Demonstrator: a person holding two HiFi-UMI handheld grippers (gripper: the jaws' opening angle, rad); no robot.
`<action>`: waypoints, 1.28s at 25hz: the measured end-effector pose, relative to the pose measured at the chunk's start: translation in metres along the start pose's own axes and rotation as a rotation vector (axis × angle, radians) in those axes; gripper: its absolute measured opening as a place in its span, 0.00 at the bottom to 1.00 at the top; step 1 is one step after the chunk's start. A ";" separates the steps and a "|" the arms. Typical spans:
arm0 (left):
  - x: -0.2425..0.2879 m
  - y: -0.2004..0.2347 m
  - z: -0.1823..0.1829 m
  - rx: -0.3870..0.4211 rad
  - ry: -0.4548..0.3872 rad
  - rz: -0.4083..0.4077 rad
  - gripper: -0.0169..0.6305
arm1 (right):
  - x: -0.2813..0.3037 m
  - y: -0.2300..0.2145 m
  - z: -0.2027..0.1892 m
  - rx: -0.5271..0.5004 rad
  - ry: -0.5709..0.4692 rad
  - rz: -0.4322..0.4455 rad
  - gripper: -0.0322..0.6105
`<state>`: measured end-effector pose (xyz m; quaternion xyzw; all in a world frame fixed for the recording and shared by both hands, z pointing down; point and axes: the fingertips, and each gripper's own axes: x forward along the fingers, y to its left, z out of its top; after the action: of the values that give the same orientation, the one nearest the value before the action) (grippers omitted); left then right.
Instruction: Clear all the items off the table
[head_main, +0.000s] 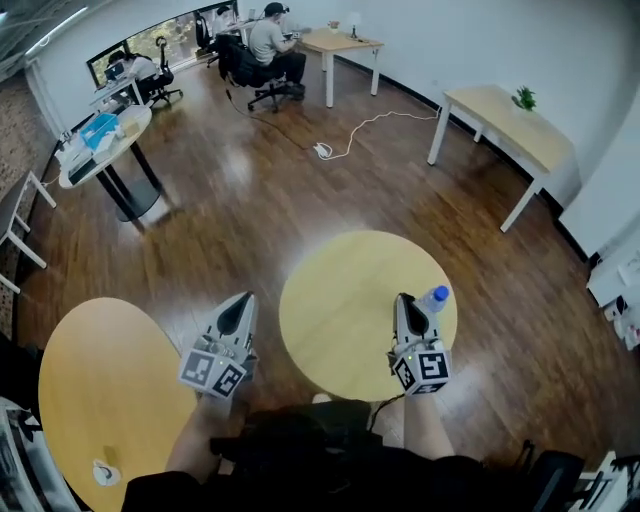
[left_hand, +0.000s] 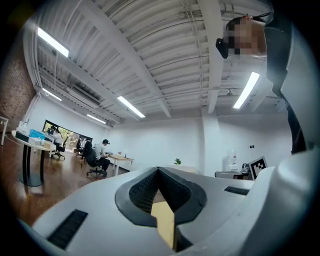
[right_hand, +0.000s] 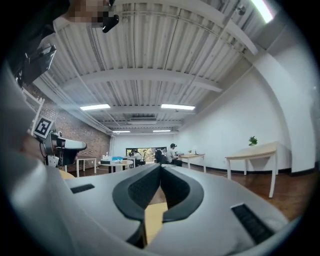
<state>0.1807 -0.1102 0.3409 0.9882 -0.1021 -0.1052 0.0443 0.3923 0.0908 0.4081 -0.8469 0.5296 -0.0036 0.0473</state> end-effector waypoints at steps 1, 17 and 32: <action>0.009 -0.007 -0.006 -0.003 0.012 -0.023 0.03 | -0.007 -0.010 -0.002 -0.006 0.004 -0.026 0.06; 0.149 -0.051 -0.062 -0.104 0.072 -0.346 0.03 | -0.069 -0.112 0.015 -0.044 0.043 -0.412 0.06; 0.186 -0.035 -0.112 -0.102 0.202 -0.431 0.03 | -0.052 -0.144 -0.058 0.004 0.200 -0.534 0.56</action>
<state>0.3898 -0.1083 0.4090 0.9892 0.1213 -0.0177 0.0806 0.4952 0.1954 0.4797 -0.9518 0.2896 -0.1004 -0.0059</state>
